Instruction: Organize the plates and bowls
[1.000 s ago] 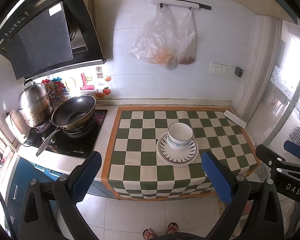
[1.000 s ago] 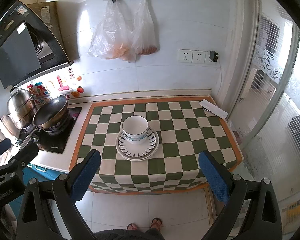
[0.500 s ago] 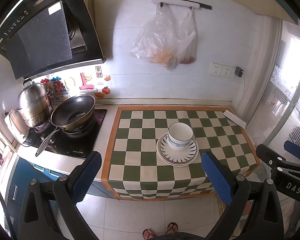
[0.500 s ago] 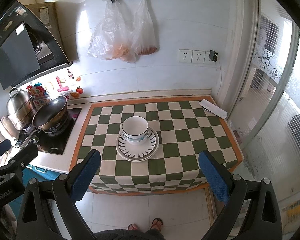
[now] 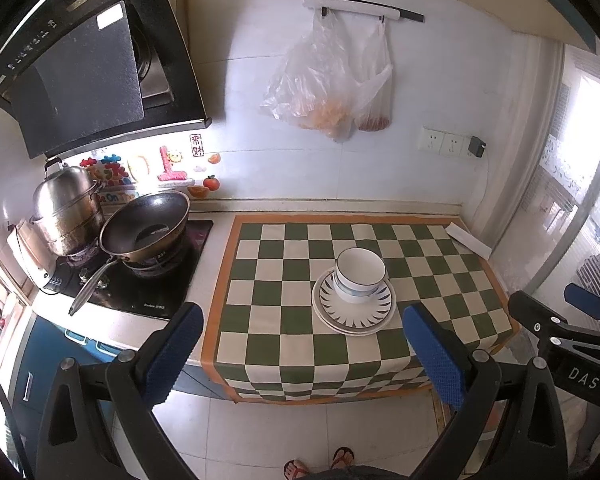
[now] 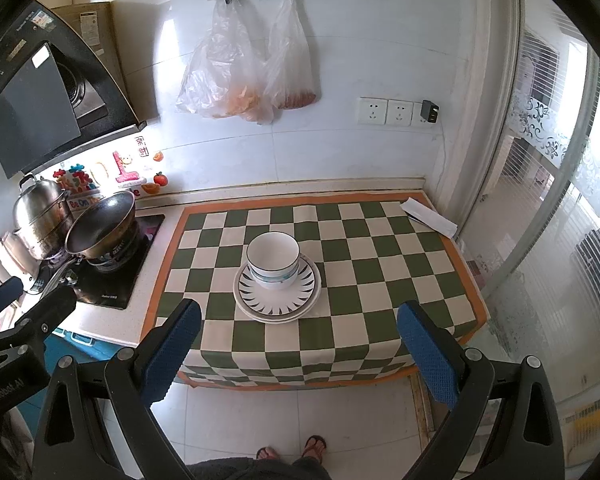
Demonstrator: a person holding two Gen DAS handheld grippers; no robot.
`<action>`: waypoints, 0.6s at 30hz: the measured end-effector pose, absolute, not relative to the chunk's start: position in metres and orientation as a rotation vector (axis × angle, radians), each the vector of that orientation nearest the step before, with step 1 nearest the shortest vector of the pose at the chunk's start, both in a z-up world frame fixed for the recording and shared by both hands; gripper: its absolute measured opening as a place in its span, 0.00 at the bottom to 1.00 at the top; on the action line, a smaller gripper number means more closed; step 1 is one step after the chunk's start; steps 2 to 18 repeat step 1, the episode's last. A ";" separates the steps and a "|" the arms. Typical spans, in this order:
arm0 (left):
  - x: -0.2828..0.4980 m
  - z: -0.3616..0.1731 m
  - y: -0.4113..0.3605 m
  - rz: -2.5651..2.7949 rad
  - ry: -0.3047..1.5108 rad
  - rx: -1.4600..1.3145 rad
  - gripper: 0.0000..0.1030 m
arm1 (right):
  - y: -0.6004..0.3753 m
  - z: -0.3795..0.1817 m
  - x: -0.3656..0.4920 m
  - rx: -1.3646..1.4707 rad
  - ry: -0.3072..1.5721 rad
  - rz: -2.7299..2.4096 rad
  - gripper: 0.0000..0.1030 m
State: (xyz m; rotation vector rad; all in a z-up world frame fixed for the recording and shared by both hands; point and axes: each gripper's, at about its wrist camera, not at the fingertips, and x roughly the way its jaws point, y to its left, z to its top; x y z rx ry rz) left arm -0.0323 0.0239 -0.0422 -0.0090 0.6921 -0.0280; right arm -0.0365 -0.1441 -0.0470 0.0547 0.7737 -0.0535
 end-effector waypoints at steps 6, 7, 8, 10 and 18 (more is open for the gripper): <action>-0.032 -0.042 0.024 -0.030 0.692 -0.009 0.99 | -0.144 -0.047 -0.038 0.057 0.774 -0.054 0.98; -0.032 -0.042 0.024 -0.030 0.692 -0.009 0.99 | -0.144 -0.047 -0.038 0.057 0.774 -0.054 0.98; -0.032 -0.042 0.024 -0.030 0.692 -0.009 0.99 | -0.144 -0.047 -0.038 0.057 0.774 -0.054 0.98; -0.032 -0.042 0.024 -0.030 0.692 -0.009 0.99 | -0.144 -0.047 -0.038 0.057 0.774 -0.054 0.98; -0.032 -0.042 0.024 -0.030 0.692 -0.009 0.99 | -0.144 -0.047 -0.038 0.057 0.774 -0.054 0.98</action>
